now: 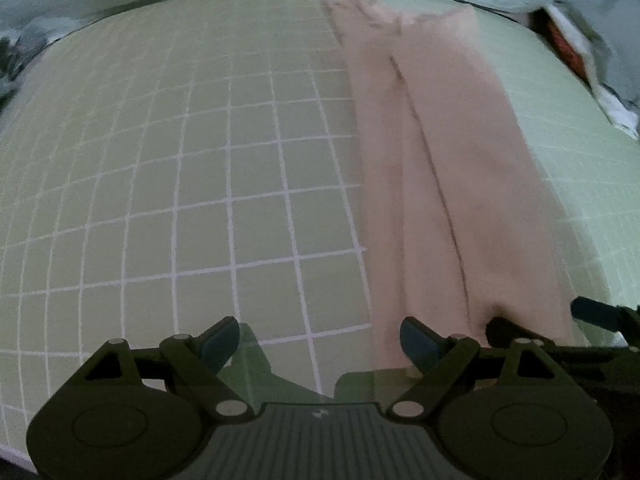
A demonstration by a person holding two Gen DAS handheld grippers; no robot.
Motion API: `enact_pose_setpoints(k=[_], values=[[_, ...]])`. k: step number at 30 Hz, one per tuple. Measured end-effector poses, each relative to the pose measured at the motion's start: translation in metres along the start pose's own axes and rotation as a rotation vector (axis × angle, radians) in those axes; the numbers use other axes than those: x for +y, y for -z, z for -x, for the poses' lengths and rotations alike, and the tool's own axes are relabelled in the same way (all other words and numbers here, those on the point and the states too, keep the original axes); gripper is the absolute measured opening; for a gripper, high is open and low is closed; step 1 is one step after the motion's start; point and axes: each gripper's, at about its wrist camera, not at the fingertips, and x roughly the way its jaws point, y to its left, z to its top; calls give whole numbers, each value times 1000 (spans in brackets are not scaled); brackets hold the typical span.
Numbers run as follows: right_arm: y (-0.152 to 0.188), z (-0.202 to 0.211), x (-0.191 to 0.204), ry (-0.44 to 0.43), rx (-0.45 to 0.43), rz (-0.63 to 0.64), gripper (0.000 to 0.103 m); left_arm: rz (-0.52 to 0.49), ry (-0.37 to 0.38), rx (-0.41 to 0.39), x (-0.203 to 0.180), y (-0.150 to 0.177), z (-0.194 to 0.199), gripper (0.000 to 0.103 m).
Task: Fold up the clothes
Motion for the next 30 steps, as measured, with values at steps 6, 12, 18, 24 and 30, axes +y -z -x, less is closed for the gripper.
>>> enact_pose_setpoints(k=[6,12,18,24,30], values=[[-8,0,-2,-13,10,81,103,30,-25,23,-13,-6,-13,88],[-19,-10,-11,-42,59,80,103,19,-53,37,-46,-31,-37,88],[-20,-15,-12,-51,62,86,103,11,-35,42,-56,-44,-44,88],[-18,-15,-10,-51,52,86,103,-28,-31,34,-78,-54,-54,87],[-14,-10,-6,-52,37,84,103,-29,-31,22,-85,-55,-62,87]])
